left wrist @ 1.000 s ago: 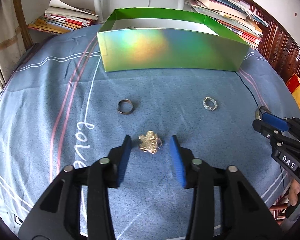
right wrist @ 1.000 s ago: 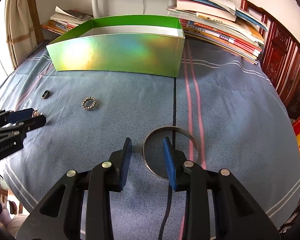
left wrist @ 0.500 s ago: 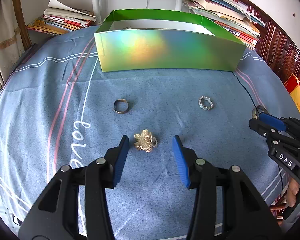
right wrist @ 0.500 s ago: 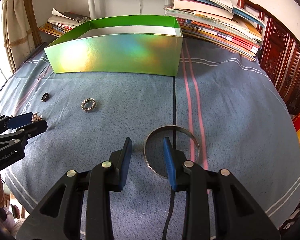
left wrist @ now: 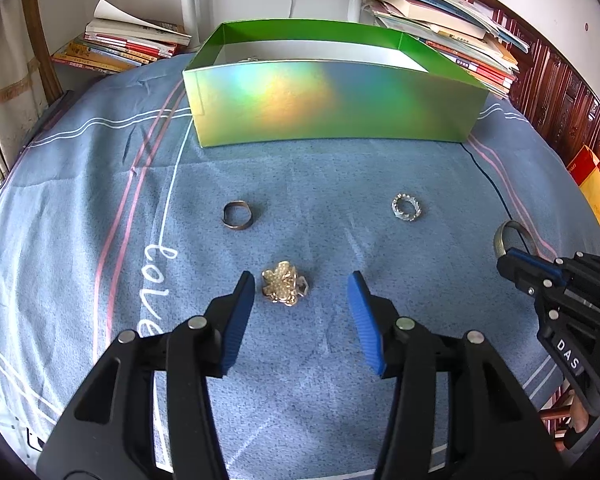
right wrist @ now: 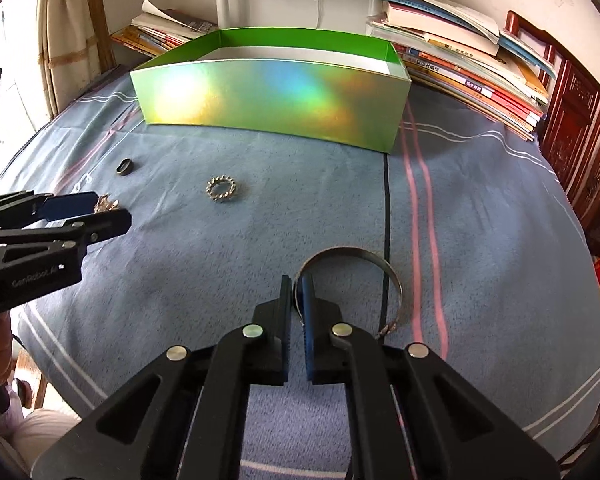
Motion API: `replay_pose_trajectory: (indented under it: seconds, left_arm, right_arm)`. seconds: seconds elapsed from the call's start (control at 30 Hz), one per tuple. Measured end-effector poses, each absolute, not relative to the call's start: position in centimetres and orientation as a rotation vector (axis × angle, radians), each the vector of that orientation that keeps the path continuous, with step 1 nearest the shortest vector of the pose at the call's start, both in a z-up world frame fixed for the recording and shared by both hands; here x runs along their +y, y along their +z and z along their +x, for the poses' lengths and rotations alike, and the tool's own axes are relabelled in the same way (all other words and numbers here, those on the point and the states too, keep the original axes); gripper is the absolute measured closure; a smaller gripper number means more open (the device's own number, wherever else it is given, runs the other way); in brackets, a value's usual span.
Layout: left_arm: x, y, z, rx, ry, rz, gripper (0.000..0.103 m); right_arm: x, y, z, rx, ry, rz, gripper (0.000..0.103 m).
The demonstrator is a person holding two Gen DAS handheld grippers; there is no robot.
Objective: Organize jewelry
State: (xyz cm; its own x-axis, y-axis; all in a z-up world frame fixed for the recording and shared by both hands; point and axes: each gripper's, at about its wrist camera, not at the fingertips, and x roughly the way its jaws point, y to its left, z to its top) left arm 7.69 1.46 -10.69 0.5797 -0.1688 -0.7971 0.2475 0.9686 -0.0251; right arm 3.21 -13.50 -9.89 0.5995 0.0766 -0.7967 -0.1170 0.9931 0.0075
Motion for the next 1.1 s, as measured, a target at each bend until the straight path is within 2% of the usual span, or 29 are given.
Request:
replay_pose_trajectory:
  seconds: [0.1, 0.17, 1.1]
  left_arm:
    - [1.26, -10.49, 7.56, 0.913, -0.24, 0.097, 0.051]
    - [1.15, -10.33, 7.46, 0.904, -0.236, 0.105, 0.046]
    - [0.47, -11.01, 7.74, 0.925, -0.231, 0.128, 0.041]
  right_arm:
    - [-13.85, -9.88, 3.27, 0.92, 0.08, -0.035, 0.085]
    - [-14.16, -9.91, 3.39, 0.918, 0.053, -0.024, 0.075]
    - [-14.24, -9.96, 3.8, 0.908, 0.004, 0.018, 0.073]
